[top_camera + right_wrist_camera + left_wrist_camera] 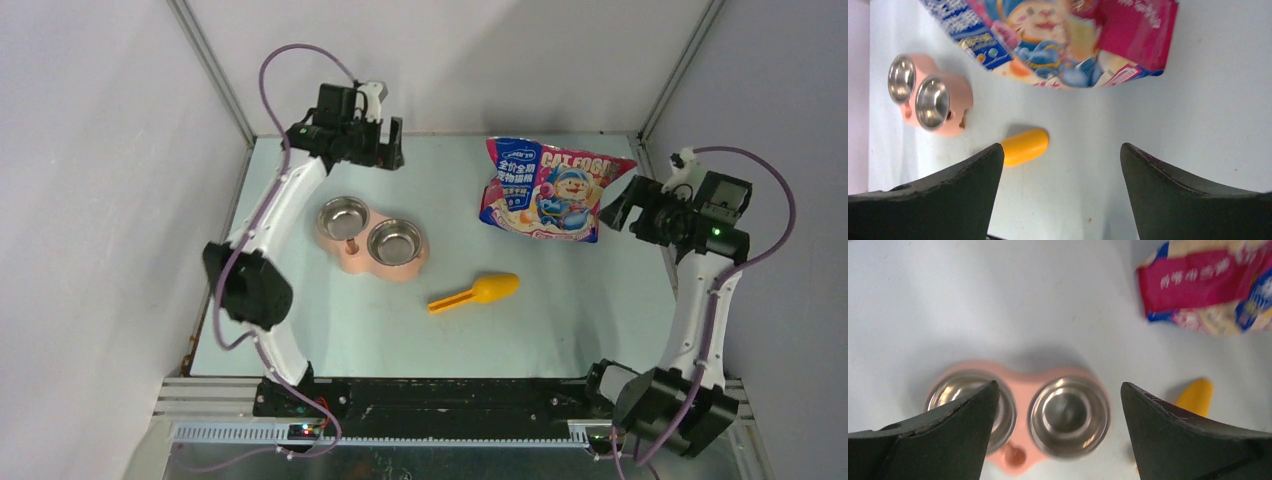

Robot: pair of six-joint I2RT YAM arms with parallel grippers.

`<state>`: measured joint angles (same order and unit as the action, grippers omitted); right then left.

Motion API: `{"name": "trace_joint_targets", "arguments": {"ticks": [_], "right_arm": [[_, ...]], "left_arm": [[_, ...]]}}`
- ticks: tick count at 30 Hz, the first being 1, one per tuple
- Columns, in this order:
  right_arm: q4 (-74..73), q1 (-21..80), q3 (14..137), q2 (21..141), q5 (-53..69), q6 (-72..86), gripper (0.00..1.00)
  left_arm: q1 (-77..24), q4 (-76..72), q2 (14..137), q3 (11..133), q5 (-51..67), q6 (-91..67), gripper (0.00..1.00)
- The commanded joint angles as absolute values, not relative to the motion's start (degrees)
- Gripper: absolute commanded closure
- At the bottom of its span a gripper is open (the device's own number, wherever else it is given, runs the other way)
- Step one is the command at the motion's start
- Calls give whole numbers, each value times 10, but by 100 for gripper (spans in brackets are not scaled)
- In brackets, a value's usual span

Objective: Serve the pet food
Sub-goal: Adjust the pet food bag at the center of the board, then move the pet food bowl to the center of the board.

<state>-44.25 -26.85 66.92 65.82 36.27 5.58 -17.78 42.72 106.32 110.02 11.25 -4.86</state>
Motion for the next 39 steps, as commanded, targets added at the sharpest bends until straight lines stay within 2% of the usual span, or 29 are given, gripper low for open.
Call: {"name": "trace_joint_targets", "arguments": {"ticks": [1,5,9,11,16,20,21,24,27,33,39], "right_arm": [[-488,-224,692,586,322,9,10],[-450,-214,718,502,265,3,6],[-450,-202,807,462,241,-23,2],[-456,-199,851,465,293,-38,1],[-474,-154,920,507,514,-50,0],[-436,-39,856,517,556,-85,0],[-417,-13,840,514,537,-94,1],[-403,108,782,521,482,-147,0],[-437,186,766,547,443,-193,0],[-422,255,715,548,387,-233,0],[-413,271,705,538,387,-232,0]], "left_arm": [[-177,429,940,962,56,48,2],[-177,422,861,856,25,83,2],[-178,405,799,771,12,132,2],[-183,385,772,726,6,162,2],[-197,321,728,638,-28,272,2],[-201,286,716,571,6,383,3],[-201,291,713,562,39,430,7],[-205,297,701,520,70,504,8],[-207,295,695,501,96,553,9],[-205,306,695,480,154,641,11],[-166,397,773,545,203,716,15]]}}
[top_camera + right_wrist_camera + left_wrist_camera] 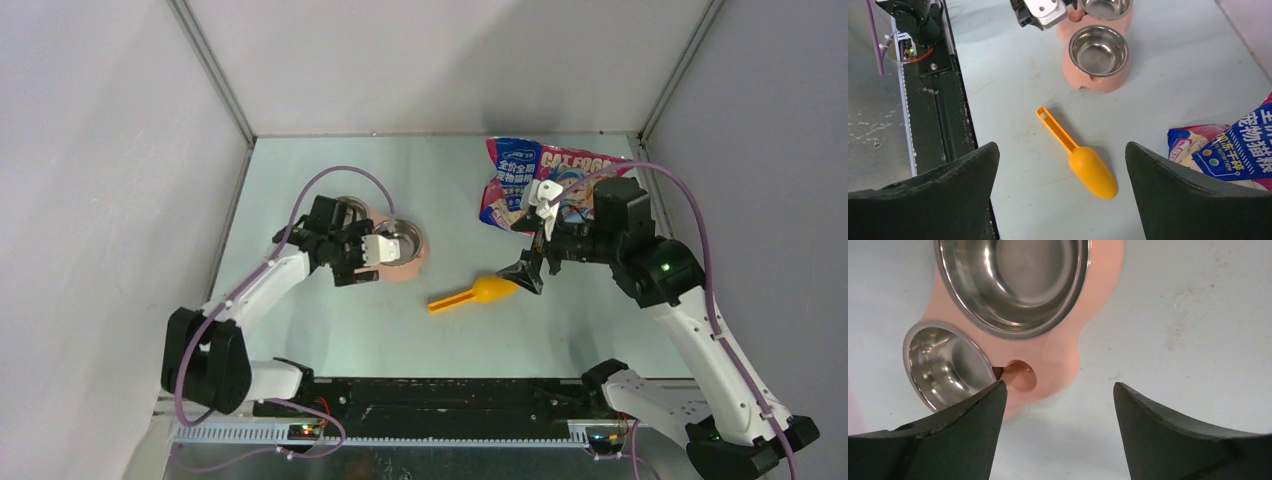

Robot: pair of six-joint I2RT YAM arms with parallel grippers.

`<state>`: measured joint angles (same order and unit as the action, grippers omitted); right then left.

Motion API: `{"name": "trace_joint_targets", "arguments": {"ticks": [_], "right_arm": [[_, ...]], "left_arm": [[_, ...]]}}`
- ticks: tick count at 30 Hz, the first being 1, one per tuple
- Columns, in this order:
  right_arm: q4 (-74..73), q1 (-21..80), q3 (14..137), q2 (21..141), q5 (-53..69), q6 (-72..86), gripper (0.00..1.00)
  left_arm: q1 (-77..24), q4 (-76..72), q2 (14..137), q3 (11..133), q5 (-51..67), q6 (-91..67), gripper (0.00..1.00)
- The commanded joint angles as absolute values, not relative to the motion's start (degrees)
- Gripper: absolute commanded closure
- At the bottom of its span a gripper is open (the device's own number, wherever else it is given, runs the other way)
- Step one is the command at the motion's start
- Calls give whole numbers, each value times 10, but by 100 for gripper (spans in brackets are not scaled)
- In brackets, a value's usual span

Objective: Serve the pet food
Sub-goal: Move the pet food bowl to the center of the board.

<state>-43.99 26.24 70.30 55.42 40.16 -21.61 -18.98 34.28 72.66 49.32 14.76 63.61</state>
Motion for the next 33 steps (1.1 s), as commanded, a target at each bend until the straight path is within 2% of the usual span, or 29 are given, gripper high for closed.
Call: {"name": "trace_joint_targets", "arguments": {"ticks": [1,5,13,27,31,33], "right_arm": [[-413,271,705,536,388,-231,0],[-416,271,705,533,389,-233,1],[-421,270,702,529,386,-238,1],[-419,277,694,526,388,-245,1],[-422,278,694,526,388,-248,0],[-420,278,692,524,388,-249,0]], "left_arm": [[-157,424,795,567,208,725,16],[-141,486,847,613,205,739,22],[-134,486,864,607,182,745,25],[-137,369,882,557,193,723,29],[-139,371,905,569,183,714,39],[-139,370,914,571,176,709,49]]}}
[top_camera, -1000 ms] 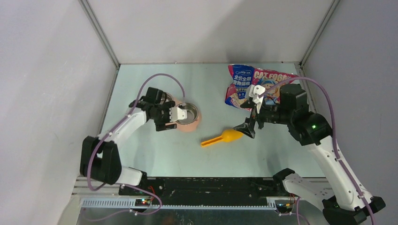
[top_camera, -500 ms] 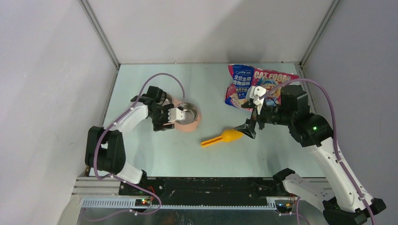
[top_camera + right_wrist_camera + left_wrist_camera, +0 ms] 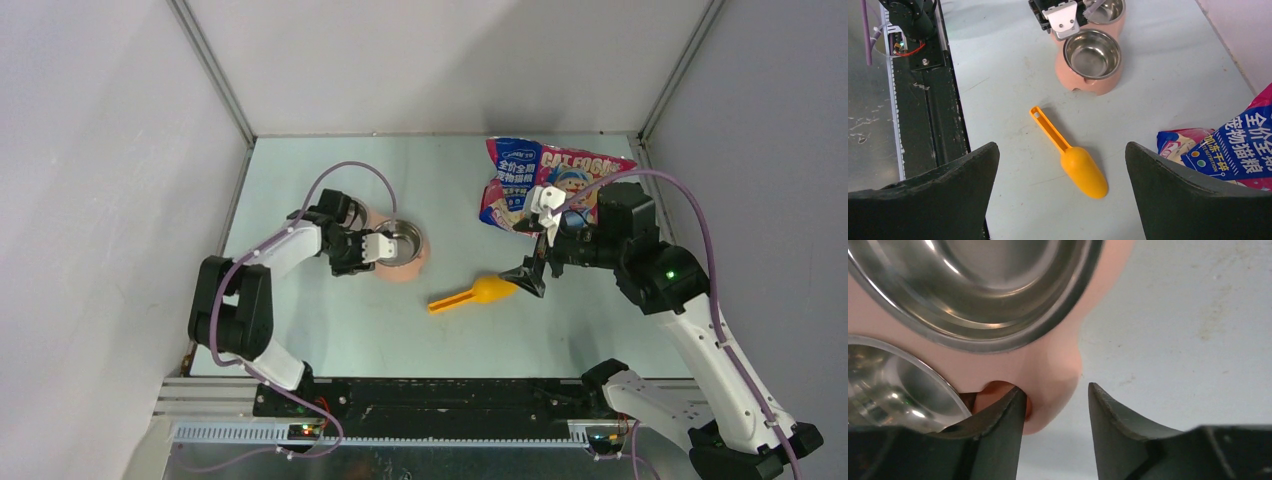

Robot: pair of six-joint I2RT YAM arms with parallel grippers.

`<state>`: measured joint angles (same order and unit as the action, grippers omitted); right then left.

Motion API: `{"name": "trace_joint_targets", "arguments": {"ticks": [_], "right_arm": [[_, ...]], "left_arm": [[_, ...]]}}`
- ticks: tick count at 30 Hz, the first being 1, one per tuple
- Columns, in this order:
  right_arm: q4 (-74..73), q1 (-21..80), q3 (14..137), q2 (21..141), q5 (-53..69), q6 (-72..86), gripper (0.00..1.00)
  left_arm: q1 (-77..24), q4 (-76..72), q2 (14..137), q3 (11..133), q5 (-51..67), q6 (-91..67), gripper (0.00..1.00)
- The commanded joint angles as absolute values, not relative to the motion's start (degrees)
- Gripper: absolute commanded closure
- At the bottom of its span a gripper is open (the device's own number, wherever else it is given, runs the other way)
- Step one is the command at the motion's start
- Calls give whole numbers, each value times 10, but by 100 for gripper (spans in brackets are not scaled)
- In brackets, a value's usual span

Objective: Serve the pet food
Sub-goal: Move the pet food bowl to the center of the board.

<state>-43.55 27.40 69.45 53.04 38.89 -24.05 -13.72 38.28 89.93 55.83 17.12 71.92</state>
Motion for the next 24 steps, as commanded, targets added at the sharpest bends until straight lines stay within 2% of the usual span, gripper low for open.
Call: {"name": "trace_joint_targets", "arguments": {"ticks": [1,4,8,17,24], "right_arm": [[-418,279,689,524,387,-250,1],[-417,282,687,524,385,-252,0],[-418,284,687,524,384,-253,1],[-411,286,678,507,385,-252,0],[-407,286,674,504,385,-250,0]], "left_arm": [[-140,367,918,571,174,705,52],[-142,352,925,572,159,684,62],[-143,344,933,582,149,639,67],[-143,295,946,598,110,515,68],[-143,285,1008,661,50,494,68]]}}
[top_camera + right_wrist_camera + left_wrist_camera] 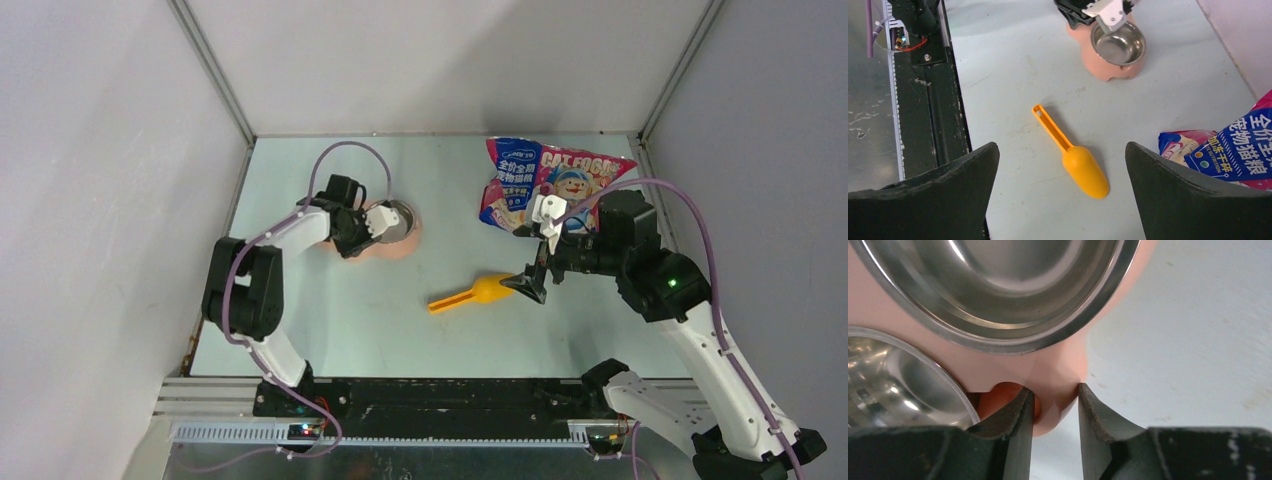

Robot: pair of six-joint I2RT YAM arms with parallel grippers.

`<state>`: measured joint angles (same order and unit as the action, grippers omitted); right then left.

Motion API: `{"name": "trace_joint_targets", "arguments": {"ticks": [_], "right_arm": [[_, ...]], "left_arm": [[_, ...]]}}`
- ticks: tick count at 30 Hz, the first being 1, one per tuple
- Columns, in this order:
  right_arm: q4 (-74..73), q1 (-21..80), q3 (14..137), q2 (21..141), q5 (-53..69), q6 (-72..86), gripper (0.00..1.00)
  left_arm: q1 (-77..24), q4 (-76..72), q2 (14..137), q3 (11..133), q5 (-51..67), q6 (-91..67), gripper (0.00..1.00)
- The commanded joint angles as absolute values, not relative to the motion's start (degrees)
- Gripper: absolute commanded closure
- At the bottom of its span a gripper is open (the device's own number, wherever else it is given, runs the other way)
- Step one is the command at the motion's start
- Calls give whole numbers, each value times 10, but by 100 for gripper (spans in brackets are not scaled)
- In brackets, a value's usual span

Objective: Serve the pet food
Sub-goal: Move the pet food bowl to the center of the board.

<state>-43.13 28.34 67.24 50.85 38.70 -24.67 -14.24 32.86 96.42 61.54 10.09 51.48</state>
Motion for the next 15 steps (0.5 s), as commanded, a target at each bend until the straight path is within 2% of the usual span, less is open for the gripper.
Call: {"name": "trace_joint_targets", "arguments": {"ticks": [1,15], "right_arm": [[-407,287,673,504,384,-250,1],[-407,288,674,508,380,-250,0]], "left_arm": [[-142,292,1024,681,44,496,68],[-141,382,1185,912,5,415,68]]}}
